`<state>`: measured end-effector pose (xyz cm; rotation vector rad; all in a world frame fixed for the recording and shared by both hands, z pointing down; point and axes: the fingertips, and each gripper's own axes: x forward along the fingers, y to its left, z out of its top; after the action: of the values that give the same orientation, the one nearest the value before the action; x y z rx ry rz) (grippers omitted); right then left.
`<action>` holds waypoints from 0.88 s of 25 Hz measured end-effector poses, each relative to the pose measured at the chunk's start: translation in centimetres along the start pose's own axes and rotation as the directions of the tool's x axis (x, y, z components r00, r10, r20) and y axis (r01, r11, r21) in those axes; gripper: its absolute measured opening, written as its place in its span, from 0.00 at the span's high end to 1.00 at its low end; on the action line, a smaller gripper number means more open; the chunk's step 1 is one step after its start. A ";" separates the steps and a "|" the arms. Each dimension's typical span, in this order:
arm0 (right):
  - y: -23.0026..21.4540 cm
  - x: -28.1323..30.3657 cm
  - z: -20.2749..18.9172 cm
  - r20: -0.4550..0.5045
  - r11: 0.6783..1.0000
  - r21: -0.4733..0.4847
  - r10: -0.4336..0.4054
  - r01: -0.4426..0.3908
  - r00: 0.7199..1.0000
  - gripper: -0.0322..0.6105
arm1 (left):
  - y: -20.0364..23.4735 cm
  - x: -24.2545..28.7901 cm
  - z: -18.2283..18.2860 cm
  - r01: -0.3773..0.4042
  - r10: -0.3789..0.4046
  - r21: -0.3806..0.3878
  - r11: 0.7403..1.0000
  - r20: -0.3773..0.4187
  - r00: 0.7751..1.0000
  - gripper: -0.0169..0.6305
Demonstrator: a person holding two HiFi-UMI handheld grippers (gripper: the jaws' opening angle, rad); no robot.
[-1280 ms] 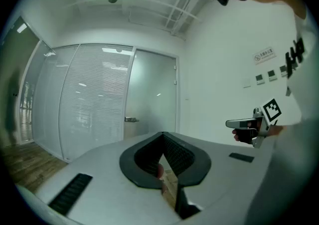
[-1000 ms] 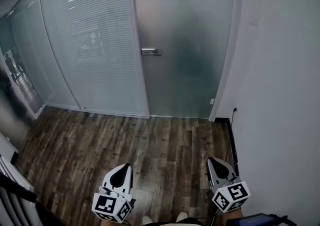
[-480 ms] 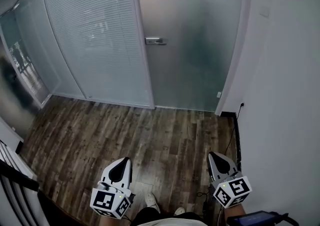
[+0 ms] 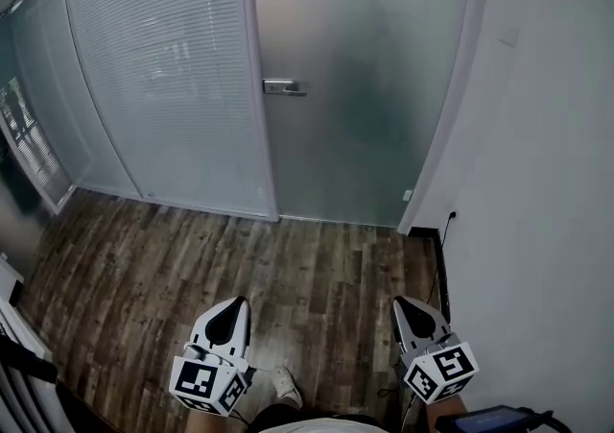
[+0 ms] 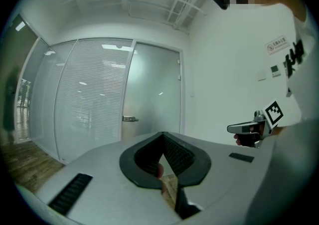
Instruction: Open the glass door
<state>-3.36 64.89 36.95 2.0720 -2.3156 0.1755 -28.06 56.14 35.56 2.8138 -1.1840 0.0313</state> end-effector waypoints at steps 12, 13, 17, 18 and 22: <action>3.1 15.0 4.8 0.051 1.000 -0.005 0.027 -0.027 0.998 0.95 | 12.4 6.7 1.5 -0.007 0.007 0.028 1.000 -0.003 1.000 0.98; 3.4 16.0 5.1 0.058 1.000 -0.002 0.022 -0.022 0.998 0.95 | 13.4 7.1 1.6 -0.008 0.008 0.022 1.000 0.000 1.000 0.98; 4.4 19.4 5.3 0.044 1.000 -0.013 0.022 -0.021 0.999 0.95 | 17.0 9.1 1.2 -0.003 0.003 -0.044 0.999 0.002 1.000 0.98; 4.4 20.1 5.2 0.036 1.000 -0.018 0.024 -0.023 0.999 0.95 | 17.5 9.6 1.0 -0.003 0.003 -0.054 0.999 0.001 1.000 0.98; 3.8 22.4 4.7 0.012 1.000 -0.014 0.018 -0.018 1.000 0.95 | 19.0 11.7 0.7 -0.001 0.000 -0.058 0.998 -0.009 1.000 0.98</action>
<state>-9.41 42.67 34.24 2.0526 -2.3363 0.1474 -33.41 34.51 36.87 2.7606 -1.1643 0.0089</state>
